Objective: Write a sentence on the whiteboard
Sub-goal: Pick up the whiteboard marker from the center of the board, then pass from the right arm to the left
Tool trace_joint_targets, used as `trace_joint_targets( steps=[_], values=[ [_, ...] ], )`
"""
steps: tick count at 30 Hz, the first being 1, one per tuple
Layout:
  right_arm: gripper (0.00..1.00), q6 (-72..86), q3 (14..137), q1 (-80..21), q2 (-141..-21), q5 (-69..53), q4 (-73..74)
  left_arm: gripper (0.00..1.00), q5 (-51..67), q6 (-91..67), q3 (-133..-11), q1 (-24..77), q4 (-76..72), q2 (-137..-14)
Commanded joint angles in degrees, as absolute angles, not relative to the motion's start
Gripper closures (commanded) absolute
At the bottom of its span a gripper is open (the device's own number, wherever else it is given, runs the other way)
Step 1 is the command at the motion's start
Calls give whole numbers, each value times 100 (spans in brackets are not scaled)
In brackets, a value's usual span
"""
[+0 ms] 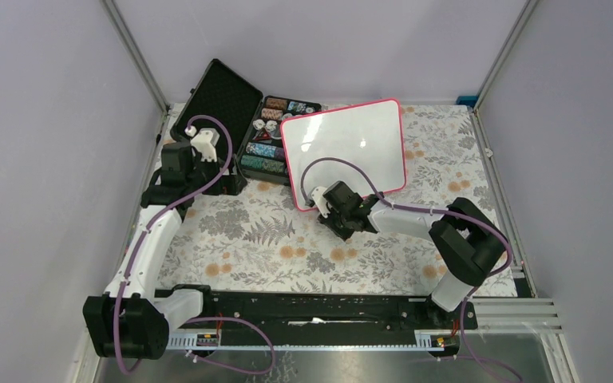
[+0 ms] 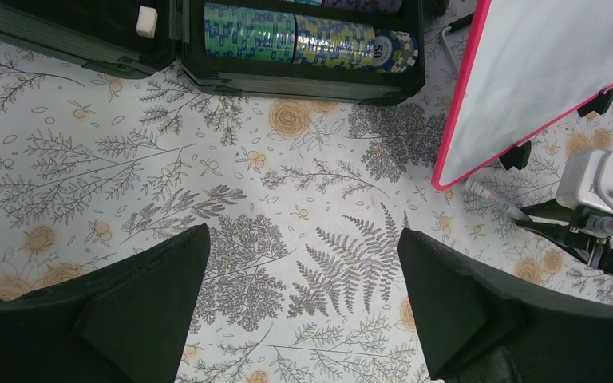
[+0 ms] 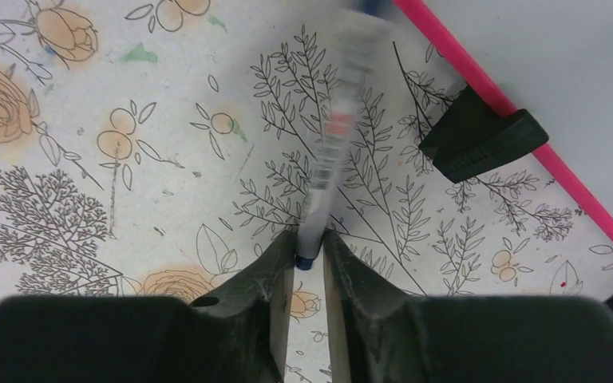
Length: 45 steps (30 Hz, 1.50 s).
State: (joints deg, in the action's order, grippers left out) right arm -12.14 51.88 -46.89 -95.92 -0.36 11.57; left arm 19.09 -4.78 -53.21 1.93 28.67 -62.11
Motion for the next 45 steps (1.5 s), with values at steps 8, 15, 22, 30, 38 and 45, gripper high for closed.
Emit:
trace_joint_targets(
  steps=[8, 15, 22, 30, 38, 45],
  values=[
    [100, -1534, 5052, -4743, -8894, -377, 2670, 1, 2146, -161, -5675, 179, 2770, -6233],
    [100, -1863, 5563, -4739, -7793, -1510, 3428, 1, 3704, 1045, -6183, 191, 3716, -6444],
    [100, -1918, 6475, -4737, -7364, -3292, 4123, 1, 6093, 2433, -6909, 612, 5345, -6770],
    [100, -2006, 6965, -4735, -7512, -4662, 4788, 3, 5069, 3040, -6553, 2369, 4962, -6282],
    [100, -2030, 7058, -4741, -7635, -4841, 4907, 11, 4738, 3742, -6727, 3435, 5712, -6535],
    [100, -2048, 7084, -4737, -7715, -4902, 4996, 41, 4679, 3901, -6637, 3744, 5858, -6569]
  ],
)
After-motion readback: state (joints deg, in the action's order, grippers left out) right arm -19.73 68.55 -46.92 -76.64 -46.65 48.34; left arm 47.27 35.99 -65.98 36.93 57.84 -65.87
